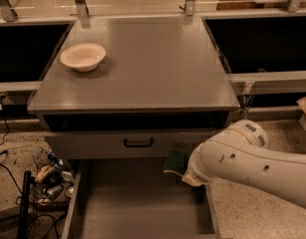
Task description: Pick sponge from middle drawer and place on counter
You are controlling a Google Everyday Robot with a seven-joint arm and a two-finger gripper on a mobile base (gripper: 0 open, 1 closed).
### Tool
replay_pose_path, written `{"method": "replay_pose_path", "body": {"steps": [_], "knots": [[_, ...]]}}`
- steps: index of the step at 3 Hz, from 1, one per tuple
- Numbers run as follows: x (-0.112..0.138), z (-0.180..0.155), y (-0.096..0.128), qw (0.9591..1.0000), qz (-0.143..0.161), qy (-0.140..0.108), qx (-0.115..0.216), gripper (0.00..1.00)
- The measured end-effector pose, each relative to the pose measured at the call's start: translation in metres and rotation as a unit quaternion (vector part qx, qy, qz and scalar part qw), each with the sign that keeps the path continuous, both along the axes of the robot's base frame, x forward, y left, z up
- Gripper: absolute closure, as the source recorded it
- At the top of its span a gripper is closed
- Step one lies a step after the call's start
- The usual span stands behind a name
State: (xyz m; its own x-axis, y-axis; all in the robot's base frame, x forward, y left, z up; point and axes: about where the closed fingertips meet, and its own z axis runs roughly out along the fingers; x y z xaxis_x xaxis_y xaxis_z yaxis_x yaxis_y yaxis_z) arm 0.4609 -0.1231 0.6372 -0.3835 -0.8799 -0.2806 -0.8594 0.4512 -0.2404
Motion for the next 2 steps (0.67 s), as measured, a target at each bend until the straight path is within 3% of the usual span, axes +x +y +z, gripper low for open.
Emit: {"method": "replay_pose_path", "body": {"steps": [1,2], "knots": [[-0.0013,0.0346,-0.0061,0.9996,0.000,-0.024,-0.016,1.00],[-0.0013,0.0346,-0.0061,0.9996,0.000,-0.024,-0.016,1.00]]}}
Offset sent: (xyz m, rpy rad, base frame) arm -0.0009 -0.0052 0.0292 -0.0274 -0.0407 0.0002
